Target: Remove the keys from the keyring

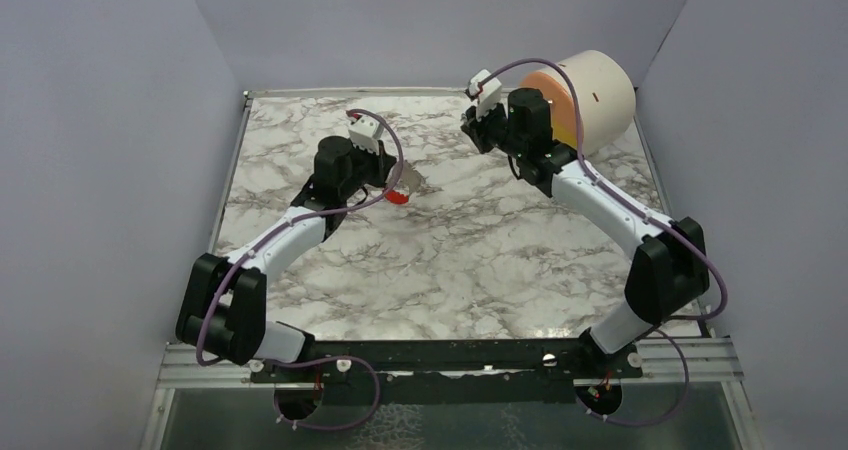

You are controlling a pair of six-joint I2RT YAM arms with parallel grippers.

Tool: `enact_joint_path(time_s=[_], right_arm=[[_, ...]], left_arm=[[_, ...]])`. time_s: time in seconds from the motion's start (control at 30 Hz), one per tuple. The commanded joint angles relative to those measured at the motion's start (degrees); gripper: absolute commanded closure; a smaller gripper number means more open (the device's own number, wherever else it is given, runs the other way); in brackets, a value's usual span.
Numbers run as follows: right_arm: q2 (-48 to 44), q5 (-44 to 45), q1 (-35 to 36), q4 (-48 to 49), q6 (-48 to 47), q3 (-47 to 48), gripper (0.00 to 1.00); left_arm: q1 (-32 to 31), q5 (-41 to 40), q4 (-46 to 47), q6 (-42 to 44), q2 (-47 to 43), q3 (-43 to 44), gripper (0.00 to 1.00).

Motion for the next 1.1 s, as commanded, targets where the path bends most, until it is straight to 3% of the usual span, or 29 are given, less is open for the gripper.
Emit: enact_joint_path(time_s=[0.0, 0.3, 0.57, 1.07], right_arm=[[5.2, -11.3, -3.1, 3.8, 4.9, -1.2, 0.99], [12.1, -17.0, -4.2, 8.9, 8.2, -4.2, 0.99], [17.8, -15.8, -4.2, 11.0, 9.9, -5.1, 0.99], [28.1, -12.1, -5.4, 10.3, 11.4, -1.5, 0.93]], left_arm=[[1.4, 4.6, 6.4, -2.3, 4.0, -0.3, 1.00], [4.2, 7.4, 12.8, -3.5, 16.0, 1.5, 1.00], [5.2, 9.5, 17.9, -7.0, 27.9, 3.0, 1.00], [5.5, 10.2, 19.3, -9.1, 28.8, 0.5, 0.98]])
